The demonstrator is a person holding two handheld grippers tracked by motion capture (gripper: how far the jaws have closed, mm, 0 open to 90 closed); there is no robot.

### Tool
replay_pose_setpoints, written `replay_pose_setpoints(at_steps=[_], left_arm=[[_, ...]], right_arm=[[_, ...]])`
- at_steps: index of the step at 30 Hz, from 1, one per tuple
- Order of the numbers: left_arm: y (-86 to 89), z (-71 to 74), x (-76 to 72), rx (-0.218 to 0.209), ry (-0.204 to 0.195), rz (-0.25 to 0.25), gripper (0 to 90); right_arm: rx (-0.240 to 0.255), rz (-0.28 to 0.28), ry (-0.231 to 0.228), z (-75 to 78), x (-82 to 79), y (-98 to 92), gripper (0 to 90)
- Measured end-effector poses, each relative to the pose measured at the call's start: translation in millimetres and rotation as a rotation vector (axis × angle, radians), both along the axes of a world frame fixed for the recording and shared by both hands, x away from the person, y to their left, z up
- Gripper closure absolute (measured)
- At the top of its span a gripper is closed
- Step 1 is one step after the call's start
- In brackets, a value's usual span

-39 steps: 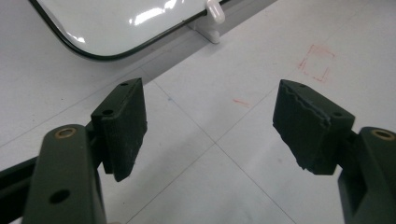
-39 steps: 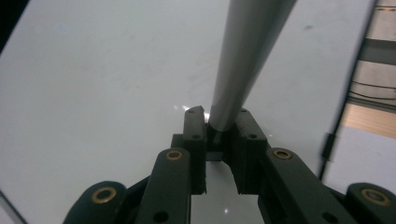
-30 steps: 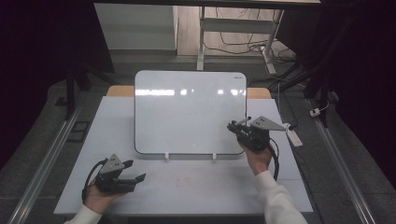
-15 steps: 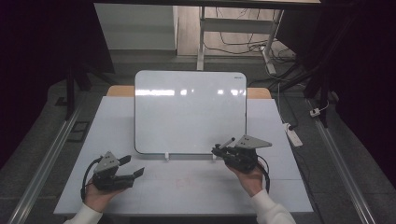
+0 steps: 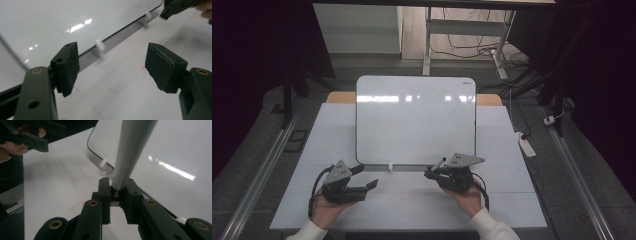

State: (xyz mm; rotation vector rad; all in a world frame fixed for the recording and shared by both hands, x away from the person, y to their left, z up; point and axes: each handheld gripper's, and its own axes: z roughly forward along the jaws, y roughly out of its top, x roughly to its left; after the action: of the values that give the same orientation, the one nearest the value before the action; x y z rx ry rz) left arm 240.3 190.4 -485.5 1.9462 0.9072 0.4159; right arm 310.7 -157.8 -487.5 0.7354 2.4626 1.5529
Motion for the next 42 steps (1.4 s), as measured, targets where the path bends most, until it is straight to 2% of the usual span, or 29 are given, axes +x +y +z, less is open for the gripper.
replay_pose_setpoints(at_steps=[3,7,10,14,18,27,34,37,42], left_arm=[[-20.5,11.7,2.1,0.034,-0.038,-0.049,28.3],[-51.4,22.5,8.9,0.026,-0.049,-0.138,28.4],[-73.5,30.1,14.5,0.038,-0.064,-0.189,29.6],[-97.5,38.6,22.6,0.023,-0.079,-0.239,34.0],[-114.0,41.3,27.8,0.015,-0.096,-0.27,44.1],[-122.6,40.7,32.4,0.011,-0.111,-0.284,61.4],[-124.5,39.4,33.3,0.018,-0.098,-0.316,78.1],[-124.6,39.6,32.9,0.047,-0.112,-0.301,80.6],[-114.7,42.3,36.5,0.014,-0.086,-0.289,81.4]], right_arm=[[0.001,0.022,0.008,-1.6,-2.3,6.9,77.6],[0.009,0.038,0.024,-3.3,-4.6,12.6,77.6],[0.011,0.043,0.028,-4.4,-6.2,14.9,77.6],[0.019,0.052,0.046,-6.9,-8.1,19.4,77.6],[0.017,0.056,0.049,-8.3,-9.4,22.9,77.6],[0.016,0.057,0.062,-10.9,-10.3,25.8,77.6],[0.023,0.064,0.077,-10.6,-11.3,29.0,77.6],[0.02,0.065,0.088,-11.1,-11.1,29.0,77.5],[0.037,0.068,0.082,-12.1,-11.9,29.0,76.0]])
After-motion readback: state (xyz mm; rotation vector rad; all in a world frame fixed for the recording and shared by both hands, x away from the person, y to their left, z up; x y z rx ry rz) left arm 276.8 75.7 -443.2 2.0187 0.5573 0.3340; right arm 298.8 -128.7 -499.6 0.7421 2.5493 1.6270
